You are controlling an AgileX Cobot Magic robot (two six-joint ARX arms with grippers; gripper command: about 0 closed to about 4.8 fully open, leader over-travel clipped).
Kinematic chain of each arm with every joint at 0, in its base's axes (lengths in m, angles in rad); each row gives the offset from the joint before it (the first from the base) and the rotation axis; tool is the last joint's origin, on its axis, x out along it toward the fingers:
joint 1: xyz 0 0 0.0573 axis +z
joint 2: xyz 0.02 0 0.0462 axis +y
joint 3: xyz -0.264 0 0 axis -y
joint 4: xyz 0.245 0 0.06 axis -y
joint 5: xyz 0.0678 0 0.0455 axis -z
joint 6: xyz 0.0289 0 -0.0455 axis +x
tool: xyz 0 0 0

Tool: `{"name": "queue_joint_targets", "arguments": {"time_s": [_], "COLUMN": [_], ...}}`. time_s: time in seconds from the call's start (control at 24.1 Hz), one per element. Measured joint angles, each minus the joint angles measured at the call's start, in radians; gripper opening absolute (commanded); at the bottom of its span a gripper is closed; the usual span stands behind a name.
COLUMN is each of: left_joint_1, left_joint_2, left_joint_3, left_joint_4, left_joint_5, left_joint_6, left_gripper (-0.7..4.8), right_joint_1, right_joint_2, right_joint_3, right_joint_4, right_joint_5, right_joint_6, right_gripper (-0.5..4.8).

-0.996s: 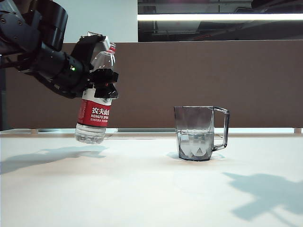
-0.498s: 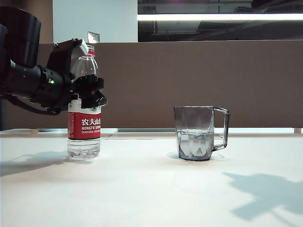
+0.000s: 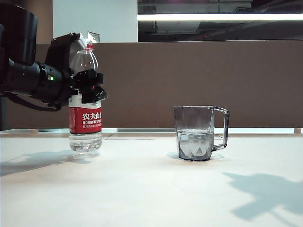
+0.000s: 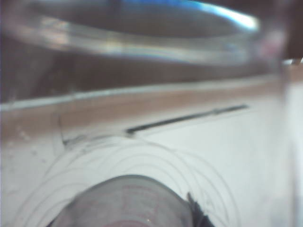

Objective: Pick up the mineral water bottle with the left hand on the table and pour water into the mug until it's half full.

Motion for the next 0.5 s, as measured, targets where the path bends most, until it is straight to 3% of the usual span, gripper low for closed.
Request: {"name": "queue_joint_targets", "arguments": {"time_s": [0.37, 0.46, 0.5], "left_joint_1": [0.0, 0.0, 0.0], "left_joint_2": [-0.003, -0.005, -0.005], "left_joint_3": [0.002, 0.003, 0.003], "left_joint_4": [-0.075, -0.083, -0.084], "left_joint_5": [0.0, 0.0, 0.0], "left_joint_6": [-0.002, -0.002, -0.002], "left_gripper": [2.47, 2.96, 3.6], "right_joint_1": [0.0, 0.0, 0.0], "right_joint_2": [0.0, 0.0, 0.0], "right_joint_3": [0.0, 0.0, 0.0], "right_joint_4": [0.0, 0.0, 0.0], "right_joint_5": [0.0, 0.0, 0.0], "right_joint_6": [0.0, 0.0, 0.0], "right_gripper": [-0.02, -0.02, -0.02]}}
